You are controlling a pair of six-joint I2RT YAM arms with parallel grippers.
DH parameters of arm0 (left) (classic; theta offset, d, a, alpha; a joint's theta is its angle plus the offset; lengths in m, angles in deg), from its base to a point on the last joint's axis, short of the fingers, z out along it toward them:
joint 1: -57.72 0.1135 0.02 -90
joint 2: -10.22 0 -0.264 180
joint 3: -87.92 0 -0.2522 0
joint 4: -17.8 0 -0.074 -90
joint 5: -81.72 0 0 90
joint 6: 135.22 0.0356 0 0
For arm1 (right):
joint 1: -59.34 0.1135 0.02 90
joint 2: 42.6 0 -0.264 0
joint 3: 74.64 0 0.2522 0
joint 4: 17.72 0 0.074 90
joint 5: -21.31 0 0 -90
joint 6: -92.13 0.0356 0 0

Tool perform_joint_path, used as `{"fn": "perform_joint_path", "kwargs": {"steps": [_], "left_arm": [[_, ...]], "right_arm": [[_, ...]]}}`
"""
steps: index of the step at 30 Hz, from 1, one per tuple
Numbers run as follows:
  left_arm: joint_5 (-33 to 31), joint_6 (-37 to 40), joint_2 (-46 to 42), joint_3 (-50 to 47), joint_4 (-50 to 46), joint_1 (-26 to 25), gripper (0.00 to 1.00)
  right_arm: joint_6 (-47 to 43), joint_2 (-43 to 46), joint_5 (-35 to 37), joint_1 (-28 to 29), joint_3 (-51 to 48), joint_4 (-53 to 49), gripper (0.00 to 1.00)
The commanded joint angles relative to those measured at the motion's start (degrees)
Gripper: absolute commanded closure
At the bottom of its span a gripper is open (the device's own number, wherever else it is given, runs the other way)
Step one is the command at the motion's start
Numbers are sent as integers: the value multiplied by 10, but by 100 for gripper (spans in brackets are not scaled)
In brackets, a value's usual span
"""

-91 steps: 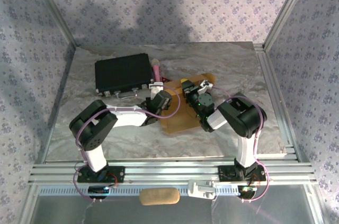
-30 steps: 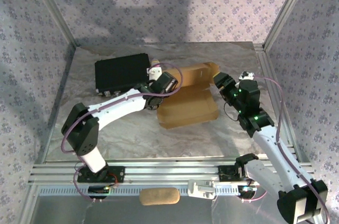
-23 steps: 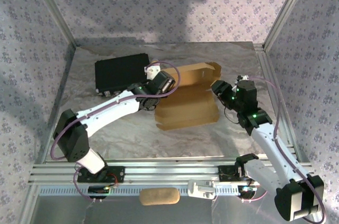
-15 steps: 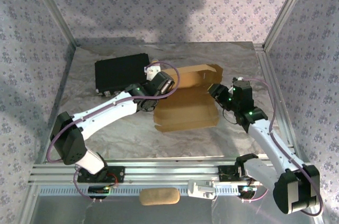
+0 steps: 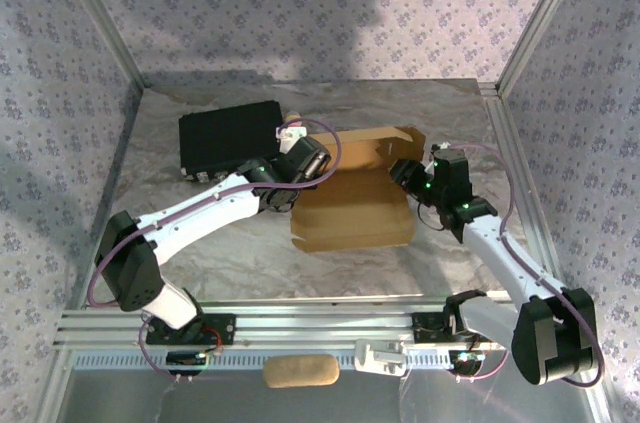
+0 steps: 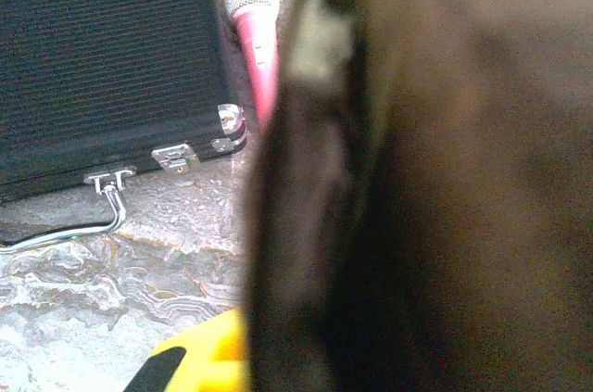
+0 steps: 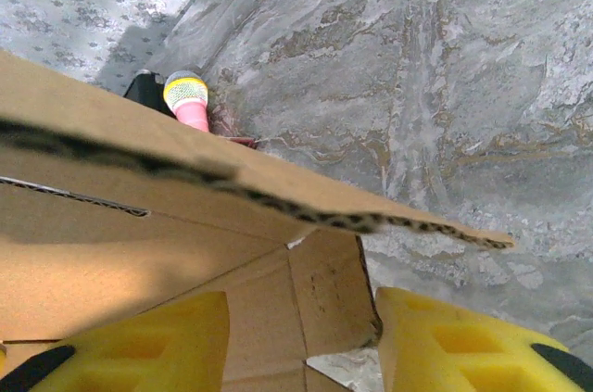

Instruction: Fold the paper box

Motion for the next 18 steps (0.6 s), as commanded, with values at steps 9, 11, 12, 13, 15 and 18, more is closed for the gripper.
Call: {"fn": "perform_joint_path", "kwargs": {"steps": [9,11,12,13,15,18], "left_arm": [[13,11,5,30,-2,-3,100],[14,12,8,33,-2,-3,100],[14,13,9,34,-2,-3,100],[15,13,8,33,-1,-2,100],[15,15,10,34,1,-3,100],[16,17,10,36,2,-3,100]], "right_arm": [[-45,-4,-24,1,39,20,64],[-46,-6,-26,3,42,23,65],[-49,-8,-27,4,43,23,65],[-50,-12,-29,6,47,22,66],[-57,-18,-31,11,54,20,66],[-66,-25,-29,20,61,16,67]]}}
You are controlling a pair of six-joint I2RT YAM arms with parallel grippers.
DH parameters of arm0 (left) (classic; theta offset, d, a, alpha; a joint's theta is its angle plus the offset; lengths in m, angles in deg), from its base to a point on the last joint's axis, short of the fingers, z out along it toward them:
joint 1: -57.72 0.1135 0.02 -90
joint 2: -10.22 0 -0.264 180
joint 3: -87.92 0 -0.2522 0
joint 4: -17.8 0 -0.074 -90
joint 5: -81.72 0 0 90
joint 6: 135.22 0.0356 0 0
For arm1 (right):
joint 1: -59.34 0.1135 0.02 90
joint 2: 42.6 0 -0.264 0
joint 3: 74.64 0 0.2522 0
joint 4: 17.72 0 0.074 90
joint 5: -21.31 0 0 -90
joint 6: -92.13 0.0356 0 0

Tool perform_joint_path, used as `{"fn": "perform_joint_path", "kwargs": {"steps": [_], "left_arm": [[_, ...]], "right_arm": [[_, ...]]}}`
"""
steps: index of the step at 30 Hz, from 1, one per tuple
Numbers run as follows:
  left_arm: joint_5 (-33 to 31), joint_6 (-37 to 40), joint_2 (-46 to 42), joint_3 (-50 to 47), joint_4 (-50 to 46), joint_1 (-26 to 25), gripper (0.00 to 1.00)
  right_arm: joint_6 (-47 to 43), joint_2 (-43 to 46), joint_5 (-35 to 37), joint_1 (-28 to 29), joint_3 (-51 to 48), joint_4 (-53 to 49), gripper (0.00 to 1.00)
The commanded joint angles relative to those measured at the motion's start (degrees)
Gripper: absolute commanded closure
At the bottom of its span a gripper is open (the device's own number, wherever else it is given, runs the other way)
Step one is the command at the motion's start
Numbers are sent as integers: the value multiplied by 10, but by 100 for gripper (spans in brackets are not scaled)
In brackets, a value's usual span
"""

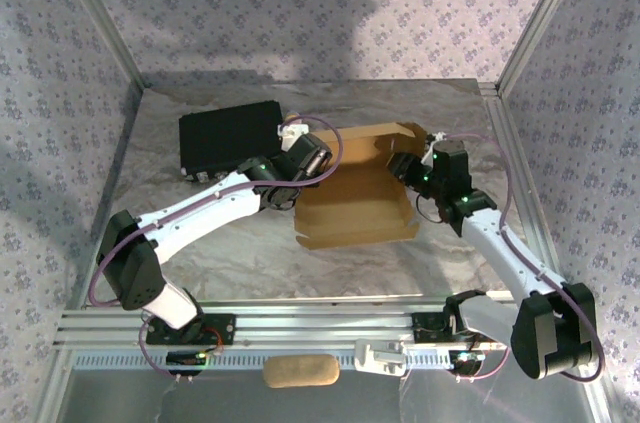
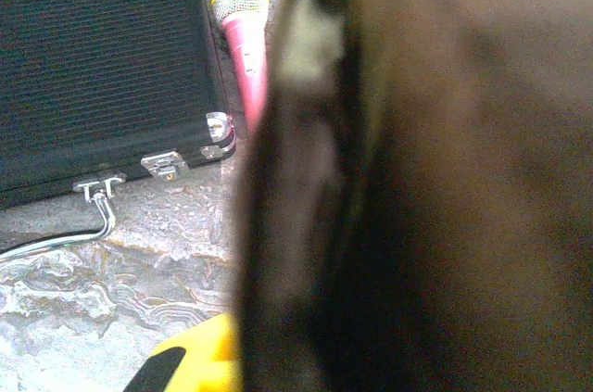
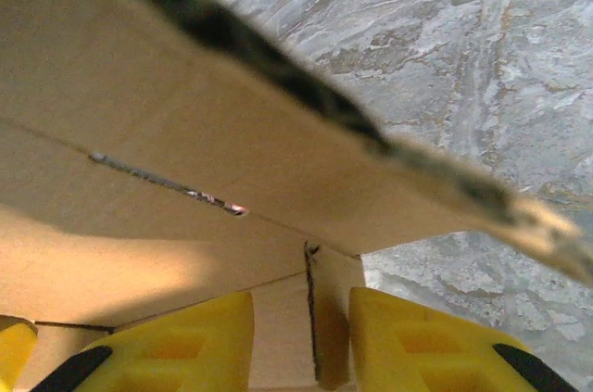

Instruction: Fold the paper box

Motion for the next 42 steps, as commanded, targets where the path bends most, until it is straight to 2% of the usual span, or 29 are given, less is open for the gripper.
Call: {"fn": "perform_joint_path", "kwargs": {"steps": [1,12,21,27,29,34,42], "left_arm": [[10,13,4,22,3,-3,100],[9,15,2,20,3,-3,100],[1,7,-9,11,3,-1,100],[3,6,-8,10,6,0,100],[2,6,-8,9,6,1,100],[3,5,-9,7,5,2,100],[7,4,-13,5,5,2,100]], "right_arm": [[-25,-7,-15,12,24,7,67],[-61,-7,10,34,35,-17,70],[-66,111,101,33,34,-122,67],[-33,177,76,18,-18,-114,68],[-11,178,57,27,-37,-98,69],[26,181,68,56,-77,-70,70],[20,134,81,43,-91,-68,70]]}}
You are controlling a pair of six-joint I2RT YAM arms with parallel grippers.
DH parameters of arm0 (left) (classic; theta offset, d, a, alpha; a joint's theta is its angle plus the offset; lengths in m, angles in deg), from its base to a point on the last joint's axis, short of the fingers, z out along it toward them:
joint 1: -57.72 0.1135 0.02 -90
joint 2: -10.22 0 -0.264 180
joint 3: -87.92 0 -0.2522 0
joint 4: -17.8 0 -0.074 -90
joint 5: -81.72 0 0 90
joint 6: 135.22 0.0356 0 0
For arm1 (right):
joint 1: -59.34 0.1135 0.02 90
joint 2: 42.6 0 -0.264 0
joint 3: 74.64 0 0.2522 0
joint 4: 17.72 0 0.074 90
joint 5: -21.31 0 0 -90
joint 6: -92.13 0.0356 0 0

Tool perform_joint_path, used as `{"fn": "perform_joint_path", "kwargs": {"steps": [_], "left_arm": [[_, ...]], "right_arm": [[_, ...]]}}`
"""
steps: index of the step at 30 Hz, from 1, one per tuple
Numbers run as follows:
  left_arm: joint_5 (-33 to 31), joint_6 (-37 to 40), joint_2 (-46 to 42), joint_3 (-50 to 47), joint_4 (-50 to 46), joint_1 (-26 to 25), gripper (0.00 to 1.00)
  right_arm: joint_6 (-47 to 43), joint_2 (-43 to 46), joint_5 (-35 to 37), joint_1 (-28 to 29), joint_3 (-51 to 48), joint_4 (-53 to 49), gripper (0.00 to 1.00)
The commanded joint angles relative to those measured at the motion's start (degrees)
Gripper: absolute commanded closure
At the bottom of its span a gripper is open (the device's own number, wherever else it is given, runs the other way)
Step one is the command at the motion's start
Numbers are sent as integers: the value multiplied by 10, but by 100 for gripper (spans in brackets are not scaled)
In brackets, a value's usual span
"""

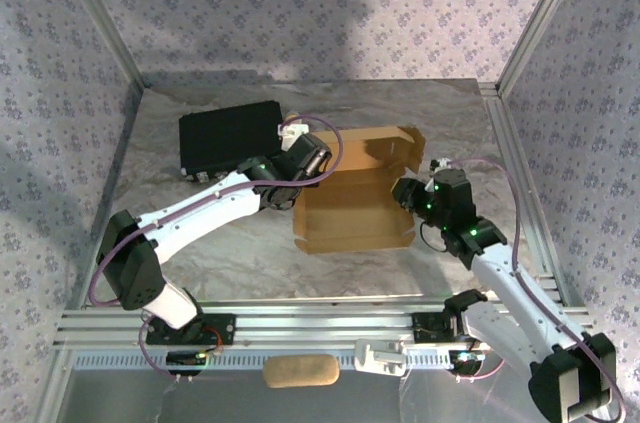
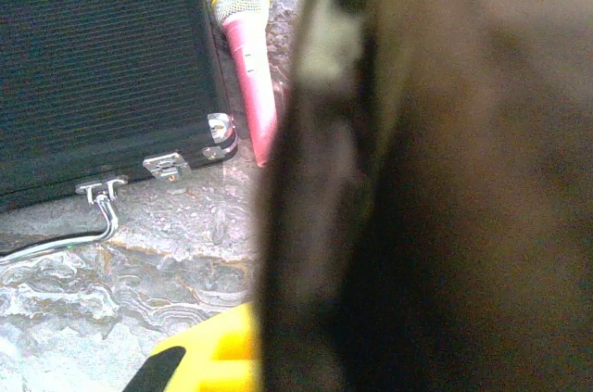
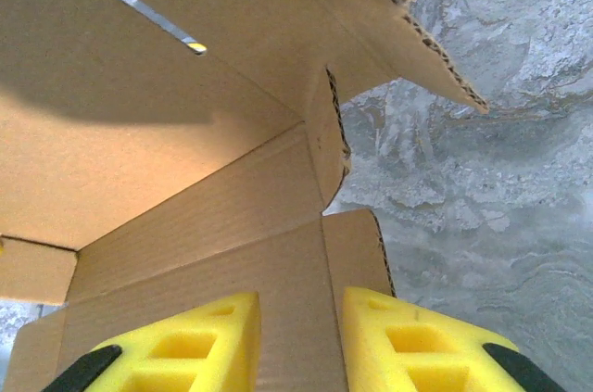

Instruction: Fold the paper box

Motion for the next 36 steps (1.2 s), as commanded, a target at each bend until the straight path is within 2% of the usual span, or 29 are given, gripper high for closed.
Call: {"fn": "perform_joint_path", "kwargs": {"steps": [1,10,14,18,21,29,36], "left_arm": [[9,-1,-14,5,5,1,100],[11,6,-8,13,2,1,100],[13,6,-7,14,3,1,100],[15,8,-7,16,3,2,100],[16,10,-7,18,0,2,100],[19,13,-1,22,0,2,100],[20,13,4,29,-1,2,100]], "right_arm": [[2,-11,5,-8,-3,7,69],[-34,-2,54,-15,52,-25,59],[-39,-21,65,-16,55,-7,49],[-48,-49,67,-17,58,19,47],[-57,-71,66,-18,65,30,48],[-81,-95,51,-15,91,56,61],[-94,-102,37,-9,89,70,66]]}}
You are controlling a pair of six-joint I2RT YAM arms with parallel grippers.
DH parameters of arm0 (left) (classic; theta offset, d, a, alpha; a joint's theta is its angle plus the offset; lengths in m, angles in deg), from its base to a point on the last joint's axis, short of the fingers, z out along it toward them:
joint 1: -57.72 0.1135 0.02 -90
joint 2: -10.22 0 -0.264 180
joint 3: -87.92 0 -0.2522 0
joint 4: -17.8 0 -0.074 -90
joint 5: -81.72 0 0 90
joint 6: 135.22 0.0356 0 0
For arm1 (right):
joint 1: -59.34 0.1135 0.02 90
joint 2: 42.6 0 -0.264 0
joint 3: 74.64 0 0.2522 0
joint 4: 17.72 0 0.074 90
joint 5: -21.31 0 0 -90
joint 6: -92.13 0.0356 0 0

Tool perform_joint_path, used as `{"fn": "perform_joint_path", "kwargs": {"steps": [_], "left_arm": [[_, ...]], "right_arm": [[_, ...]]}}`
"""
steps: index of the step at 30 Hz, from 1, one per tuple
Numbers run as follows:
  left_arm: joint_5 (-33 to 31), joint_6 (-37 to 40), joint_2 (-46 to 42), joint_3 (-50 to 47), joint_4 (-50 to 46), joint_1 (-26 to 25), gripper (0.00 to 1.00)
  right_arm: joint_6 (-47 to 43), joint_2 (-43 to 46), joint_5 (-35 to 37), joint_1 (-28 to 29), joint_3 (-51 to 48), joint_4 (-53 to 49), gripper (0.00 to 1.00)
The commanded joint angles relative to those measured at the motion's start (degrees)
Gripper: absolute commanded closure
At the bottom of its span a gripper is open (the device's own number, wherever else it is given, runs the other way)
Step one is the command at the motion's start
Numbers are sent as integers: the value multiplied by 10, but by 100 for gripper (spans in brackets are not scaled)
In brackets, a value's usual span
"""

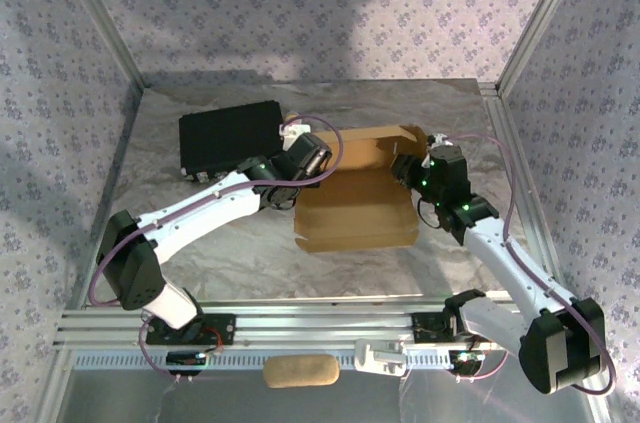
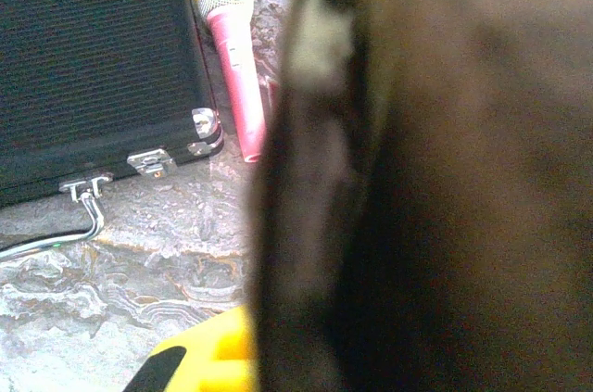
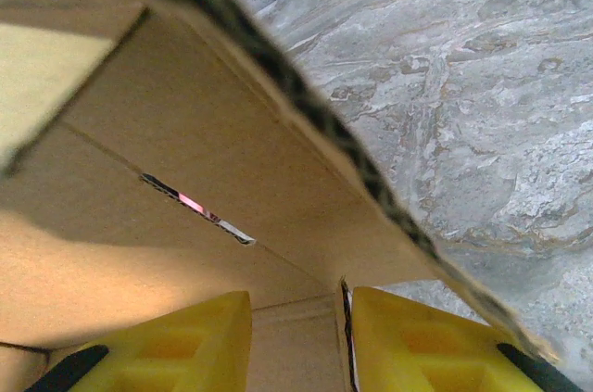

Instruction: Fold the paper box

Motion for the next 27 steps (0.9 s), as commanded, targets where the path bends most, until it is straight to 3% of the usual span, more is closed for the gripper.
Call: {"fn": "perform_joint_path", "kwargs": {"steps": [1,17,22,27], "left_arm": [[3,8,4,25,-2,2,100],[33,13,19,30,17,19,100],[69,47,21,28,34,64,100],[171,107,10,23,65,139,100]], "right_arm": [[-11,-2,-10,6,9,18,66],[-9,-27,2,60,22,34,66],[-18,0,2,52,41,-4,62],[-44,59,-42,13,62,-60,55]]}}
